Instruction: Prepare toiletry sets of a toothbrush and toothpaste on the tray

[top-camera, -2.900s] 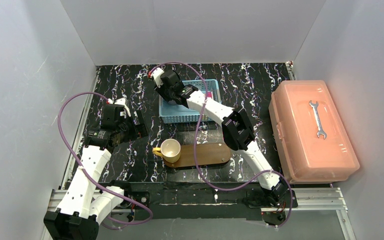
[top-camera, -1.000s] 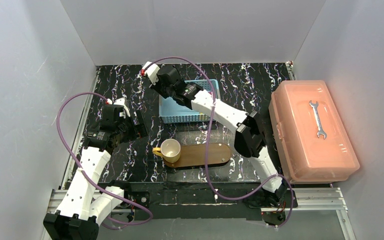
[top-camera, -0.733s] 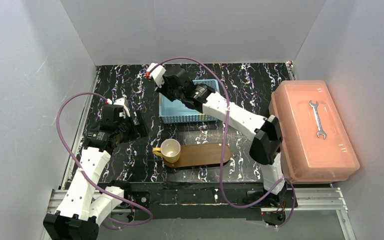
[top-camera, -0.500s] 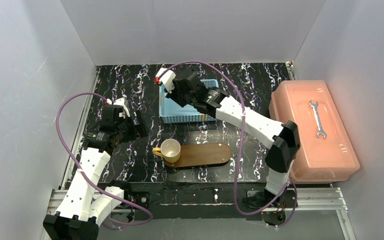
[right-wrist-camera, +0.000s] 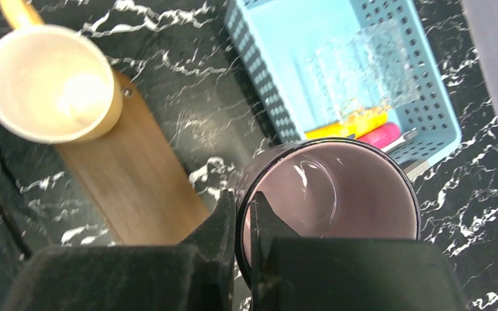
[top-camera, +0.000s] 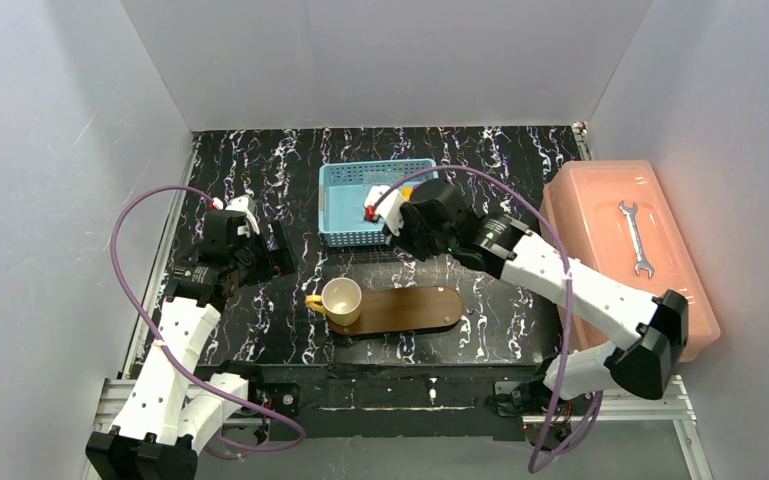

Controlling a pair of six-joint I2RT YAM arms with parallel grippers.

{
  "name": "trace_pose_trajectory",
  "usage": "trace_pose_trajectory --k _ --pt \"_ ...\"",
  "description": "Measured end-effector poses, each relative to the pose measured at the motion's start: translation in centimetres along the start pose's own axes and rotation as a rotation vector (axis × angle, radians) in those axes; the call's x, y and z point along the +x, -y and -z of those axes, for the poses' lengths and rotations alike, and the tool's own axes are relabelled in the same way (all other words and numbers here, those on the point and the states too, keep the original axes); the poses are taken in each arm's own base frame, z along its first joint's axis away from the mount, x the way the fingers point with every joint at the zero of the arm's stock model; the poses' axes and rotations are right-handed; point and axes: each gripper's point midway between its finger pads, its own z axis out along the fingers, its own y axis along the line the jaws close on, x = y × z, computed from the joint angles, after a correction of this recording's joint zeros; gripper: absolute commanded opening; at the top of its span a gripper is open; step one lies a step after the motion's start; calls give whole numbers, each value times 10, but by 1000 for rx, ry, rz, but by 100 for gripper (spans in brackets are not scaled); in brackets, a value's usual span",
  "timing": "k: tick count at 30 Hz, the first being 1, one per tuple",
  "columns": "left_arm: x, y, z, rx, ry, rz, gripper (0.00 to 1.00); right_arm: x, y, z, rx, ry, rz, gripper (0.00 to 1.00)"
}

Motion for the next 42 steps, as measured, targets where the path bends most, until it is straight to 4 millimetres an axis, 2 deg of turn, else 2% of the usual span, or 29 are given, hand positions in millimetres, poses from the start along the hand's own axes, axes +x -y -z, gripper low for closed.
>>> trace_pose_trajectory --k 9,15,22,36,42 --pt "0 0 1 0 1 0 98 54 -36 24 -120 -66 17 1" --pt "1 0 1 0 -1 0 98 89 -54 25 -176 -121 30 1" --pt "1 0 1 0 -2 0 98 116 -66 23 -213 -167 66 1" --pt "1 1 3 9 3 0 98 147 -77 16 -233 -209 73 1" --pt "1 1 3 11 3 0 98 143 -76 17 -220 -189 67 1"
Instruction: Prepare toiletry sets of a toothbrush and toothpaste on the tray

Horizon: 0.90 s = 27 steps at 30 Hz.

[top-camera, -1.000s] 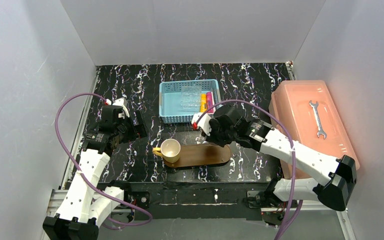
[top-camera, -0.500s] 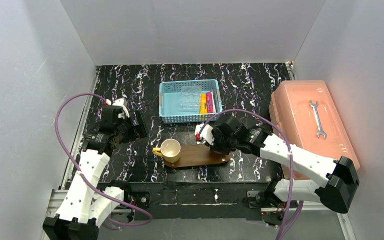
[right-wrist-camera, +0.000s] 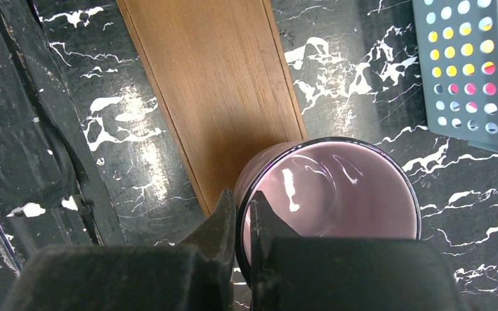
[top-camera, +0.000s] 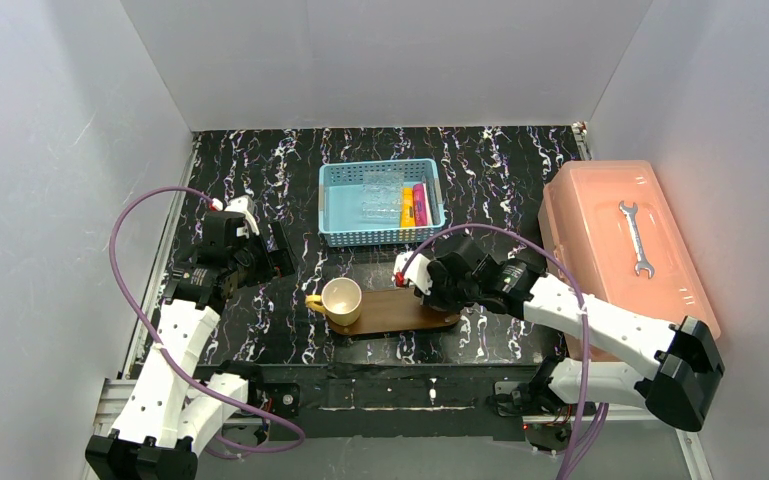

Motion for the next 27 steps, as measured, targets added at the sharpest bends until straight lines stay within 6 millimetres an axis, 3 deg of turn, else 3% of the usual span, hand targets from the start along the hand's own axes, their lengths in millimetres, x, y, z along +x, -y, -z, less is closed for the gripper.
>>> trace_pose_trajectory --k 17,27 --pt "0 0 0 3 -2 0 98 -3 -6 3 -25 22 -25 1" --pt "0 0 0 3 -1 0 98 13 -16 -1 -55 -22 -46 3"
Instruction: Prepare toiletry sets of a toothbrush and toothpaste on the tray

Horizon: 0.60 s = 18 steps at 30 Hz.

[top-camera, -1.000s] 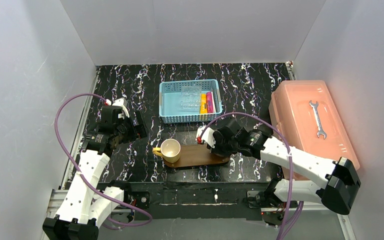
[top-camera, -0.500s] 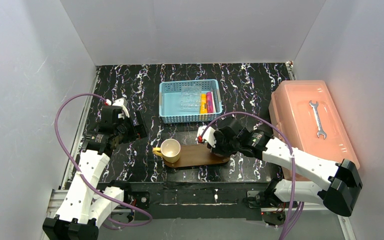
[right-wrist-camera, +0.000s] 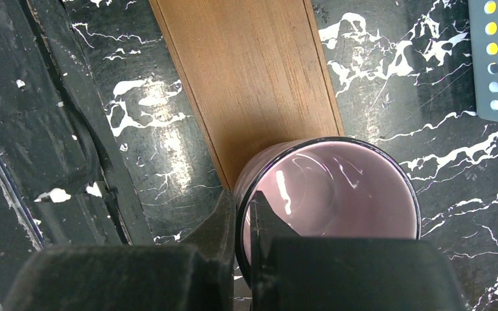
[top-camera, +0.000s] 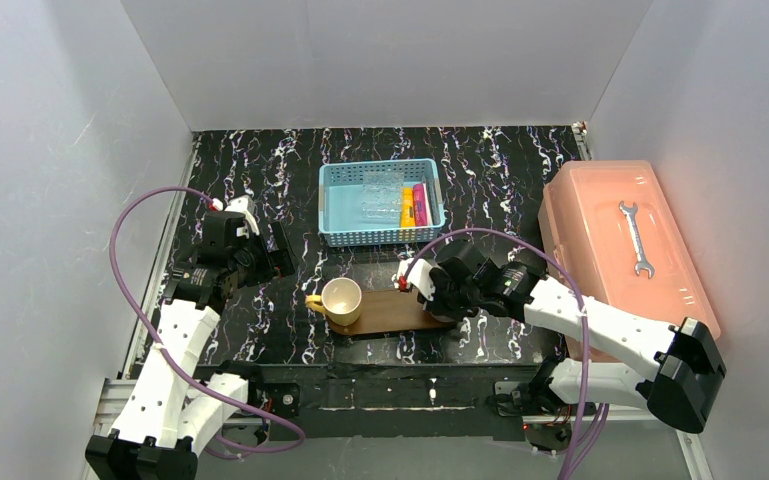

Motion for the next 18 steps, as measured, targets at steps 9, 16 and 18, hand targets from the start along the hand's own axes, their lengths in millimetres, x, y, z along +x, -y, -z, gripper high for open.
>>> trace_pose_trajectory --k 9,16,18 --pt "0 0 0 0 0 0 98 3 -1 1 8 6 -18 19" --pt "0 0 0 0 0 0 98 3 -1 0 16 8 -33 21" --pt "0 0 0 0 0 0 98 2 0 0 20 14 -35 22"
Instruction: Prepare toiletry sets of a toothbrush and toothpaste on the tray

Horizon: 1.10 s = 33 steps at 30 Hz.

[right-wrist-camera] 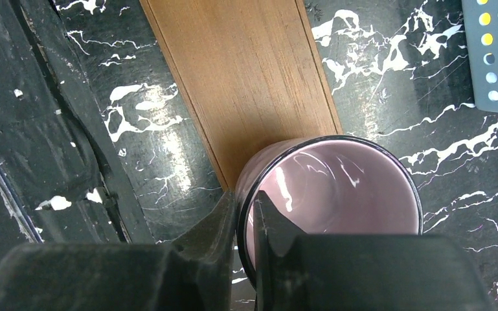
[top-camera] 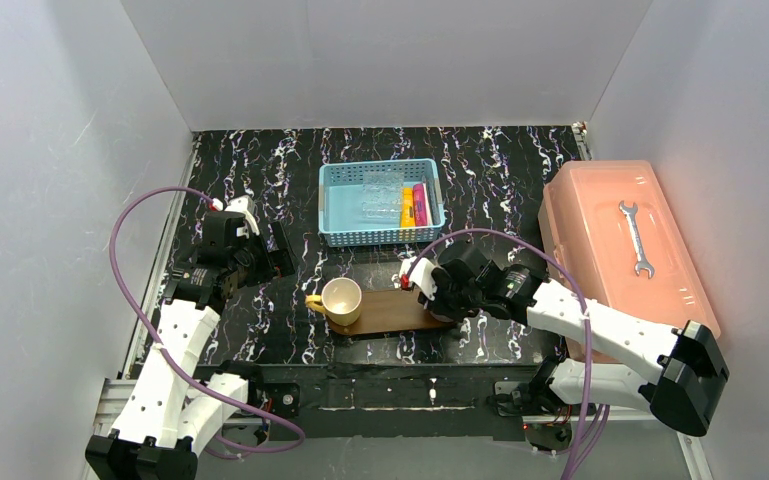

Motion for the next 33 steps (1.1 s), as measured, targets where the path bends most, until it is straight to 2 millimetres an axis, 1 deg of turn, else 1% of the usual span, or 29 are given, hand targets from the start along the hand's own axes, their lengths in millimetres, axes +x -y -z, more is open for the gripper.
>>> trace_pose_trajectory --k 17,23,28,33 --pt "0 0 0 0 0 0 99 -4 2 -1 10 14 -2 29" --pt "0 0 0 0 0 0 99 -5 4 2 18 10 -1 35" --pt "0 0 0 0 -1 0 99 -18 9 12 36 38 7 42" --pt "0 0 0 0 -1 0 99 -41 17 27 68 94 19 50"
